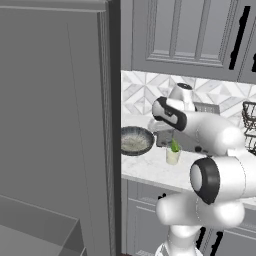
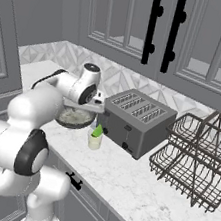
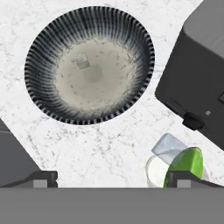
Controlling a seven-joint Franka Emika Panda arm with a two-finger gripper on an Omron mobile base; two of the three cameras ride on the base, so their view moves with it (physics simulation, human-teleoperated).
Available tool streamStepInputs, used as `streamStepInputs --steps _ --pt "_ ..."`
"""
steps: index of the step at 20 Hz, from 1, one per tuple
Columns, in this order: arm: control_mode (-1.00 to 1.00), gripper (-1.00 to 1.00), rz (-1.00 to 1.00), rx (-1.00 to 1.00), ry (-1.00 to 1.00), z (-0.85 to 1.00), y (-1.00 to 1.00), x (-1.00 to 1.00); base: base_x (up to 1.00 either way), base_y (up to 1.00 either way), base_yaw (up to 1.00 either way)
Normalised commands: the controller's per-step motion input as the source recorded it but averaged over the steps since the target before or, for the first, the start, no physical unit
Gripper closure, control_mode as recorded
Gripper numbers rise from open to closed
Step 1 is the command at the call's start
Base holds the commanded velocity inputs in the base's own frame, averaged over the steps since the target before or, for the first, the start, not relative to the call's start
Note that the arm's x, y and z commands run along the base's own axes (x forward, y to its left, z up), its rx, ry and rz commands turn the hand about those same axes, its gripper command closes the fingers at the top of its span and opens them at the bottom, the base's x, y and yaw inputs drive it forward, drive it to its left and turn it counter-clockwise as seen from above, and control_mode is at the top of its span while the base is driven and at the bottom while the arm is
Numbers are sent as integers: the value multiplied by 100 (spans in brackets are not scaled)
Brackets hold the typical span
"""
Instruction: Grab a lemon wedge from the fridge and one ice cube from the ice bowl, and put them in the glass of lemonade.
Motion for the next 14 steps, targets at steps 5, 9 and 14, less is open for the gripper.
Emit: streamStepInputs --steps 5,9,14 --pt "-100 -100 0 0 0 9 26 0 0 0 0" --pt "-100 -100 0 0 -2 0 0 -32 0 0 0" --pt "-100 -100 0 4 -7 0 0 -55 0 0 0"
